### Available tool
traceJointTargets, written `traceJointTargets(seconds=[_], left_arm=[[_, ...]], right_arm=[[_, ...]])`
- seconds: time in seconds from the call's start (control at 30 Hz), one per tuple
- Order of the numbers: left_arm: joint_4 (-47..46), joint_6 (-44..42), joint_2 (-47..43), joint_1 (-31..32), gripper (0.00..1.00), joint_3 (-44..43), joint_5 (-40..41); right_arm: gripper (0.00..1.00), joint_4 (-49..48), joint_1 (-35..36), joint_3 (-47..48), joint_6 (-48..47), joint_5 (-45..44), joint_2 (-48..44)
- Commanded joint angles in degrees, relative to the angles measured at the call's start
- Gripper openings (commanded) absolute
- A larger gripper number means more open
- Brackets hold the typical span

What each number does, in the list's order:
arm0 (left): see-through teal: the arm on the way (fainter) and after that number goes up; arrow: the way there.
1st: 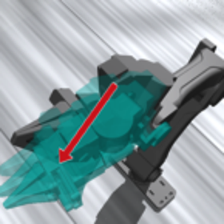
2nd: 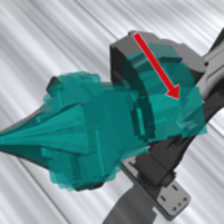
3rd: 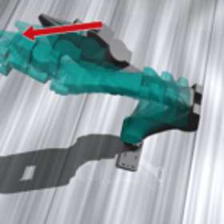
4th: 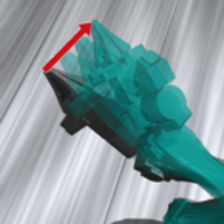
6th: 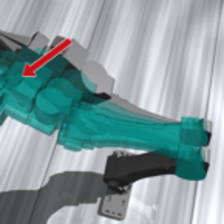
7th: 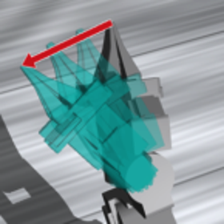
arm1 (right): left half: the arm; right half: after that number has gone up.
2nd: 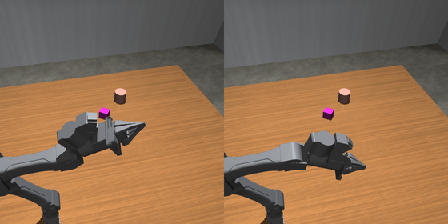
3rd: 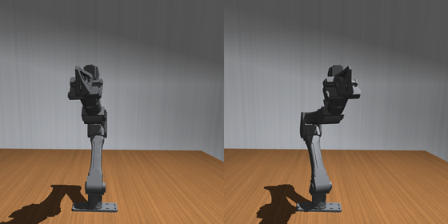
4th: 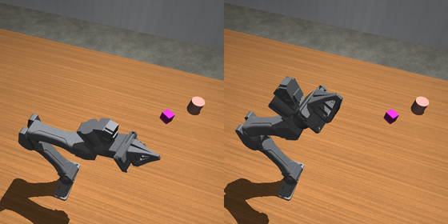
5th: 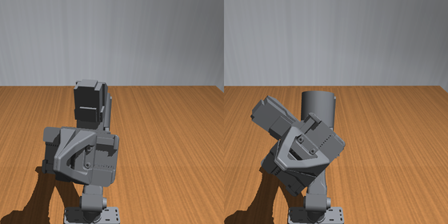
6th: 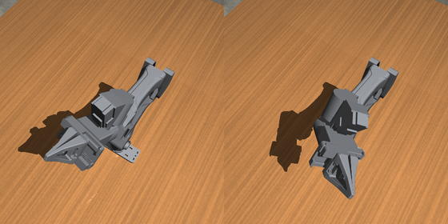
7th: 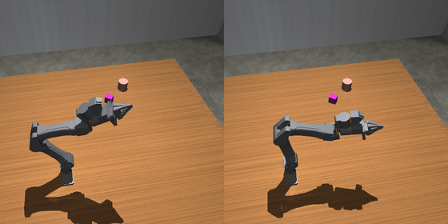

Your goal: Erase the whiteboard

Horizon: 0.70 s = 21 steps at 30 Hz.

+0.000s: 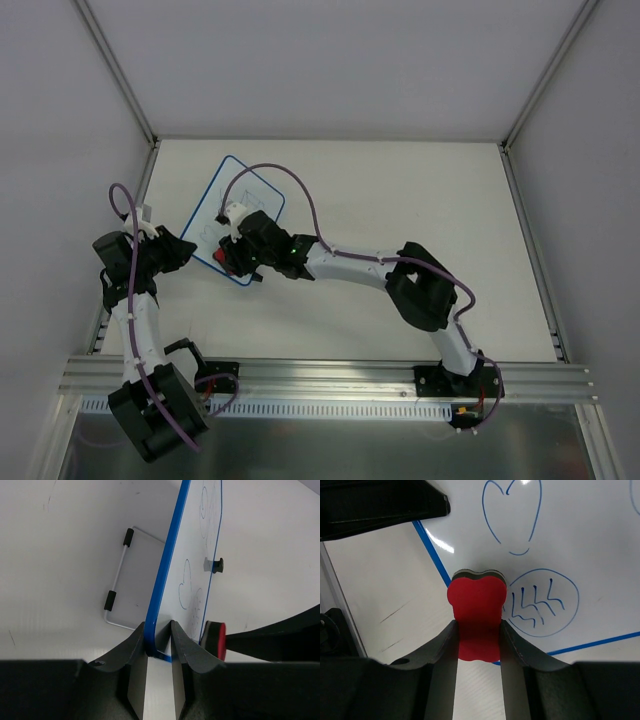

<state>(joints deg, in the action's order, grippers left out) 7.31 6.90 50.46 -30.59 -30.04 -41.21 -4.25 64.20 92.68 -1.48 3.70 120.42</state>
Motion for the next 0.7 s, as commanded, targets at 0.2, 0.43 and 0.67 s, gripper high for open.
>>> traceJointTargets(seconds=[0.2, 0.43, 0.67], left_arm=[[5.2, -2.4, 0.1, 1.8, 0.00, 1.1, 1.4], [5.2, -2.4, -0.2, 1.9, 0.00, 1.2, 1.2], [5.3, -2.2, -0.4, 2.3, 0.00, 1.3, 1.0]], right_arm=[[0.00, -2.5, -0.4, 4.1, 1.4, -6.2, 5.3], [0.00, -6.0, -3.1, -1.5, 6.4, -7.8, 6.6], [0.00, -6.6, -5.1, -5.2, 9.5, -11.1, 7.5]])
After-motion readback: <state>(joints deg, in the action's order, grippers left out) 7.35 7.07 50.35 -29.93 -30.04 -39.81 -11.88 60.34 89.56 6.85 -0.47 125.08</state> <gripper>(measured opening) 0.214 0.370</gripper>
